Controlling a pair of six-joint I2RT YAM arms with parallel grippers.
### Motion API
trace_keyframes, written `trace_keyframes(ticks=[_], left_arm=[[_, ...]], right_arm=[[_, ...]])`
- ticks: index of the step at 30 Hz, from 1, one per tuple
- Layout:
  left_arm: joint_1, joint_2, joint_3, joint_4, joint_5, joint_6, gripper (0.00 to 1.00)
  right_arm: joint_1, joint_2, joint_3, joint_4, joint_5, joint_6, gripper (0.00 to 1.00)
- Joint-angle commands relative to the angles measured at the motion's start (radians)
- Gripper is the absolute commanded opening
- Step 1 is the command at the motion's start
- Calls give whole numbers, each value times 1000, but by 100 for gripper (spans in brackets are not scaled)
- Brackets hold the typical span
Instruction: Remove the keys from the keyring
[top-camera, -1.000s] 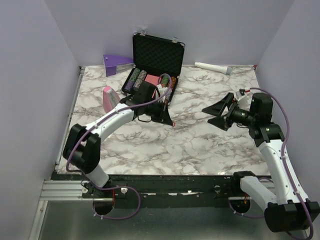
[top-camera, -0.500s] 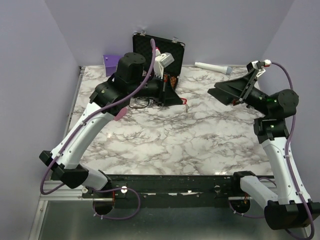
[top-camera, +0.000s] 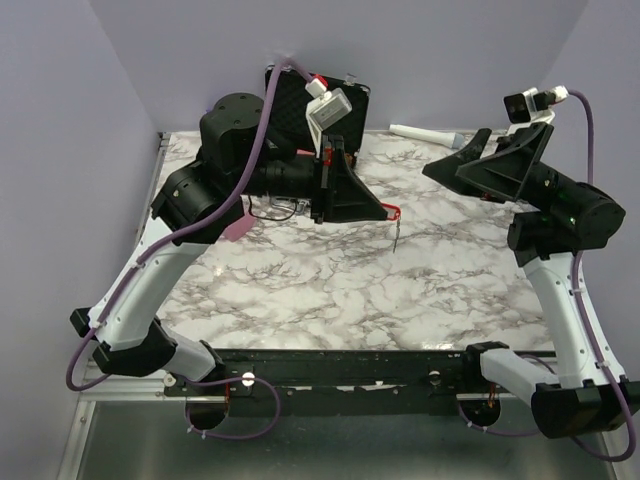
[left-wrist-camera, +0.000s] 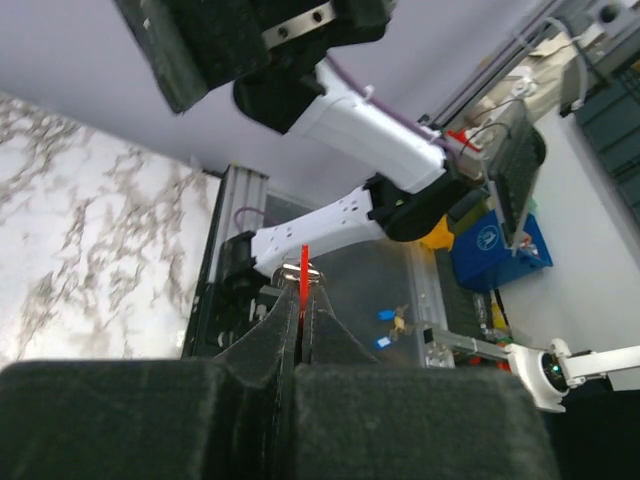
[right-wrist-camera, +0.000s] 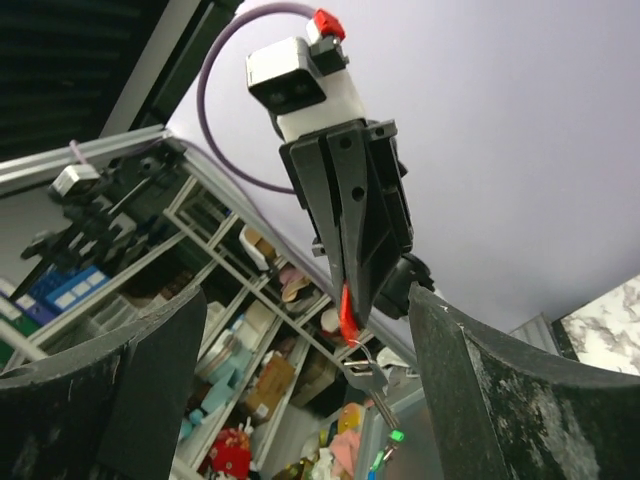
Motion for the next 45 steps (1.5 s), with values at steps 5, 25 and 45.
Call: trace_keyframes(ticks=[5, 25, 45], left_arm=[[-28, 59, 128, 168, 59, -135, 0], [-34, 193, 254, 532, 159, -358, 0], [-40, 251, 291, 713, 144, -476, 0]], right_arm=[[44, 49, 90, 276, -42, 182, 87], [84, 85, 137, 369, 9, 229, 86], [104, 99, 179, 429, 36, 261, 81]])
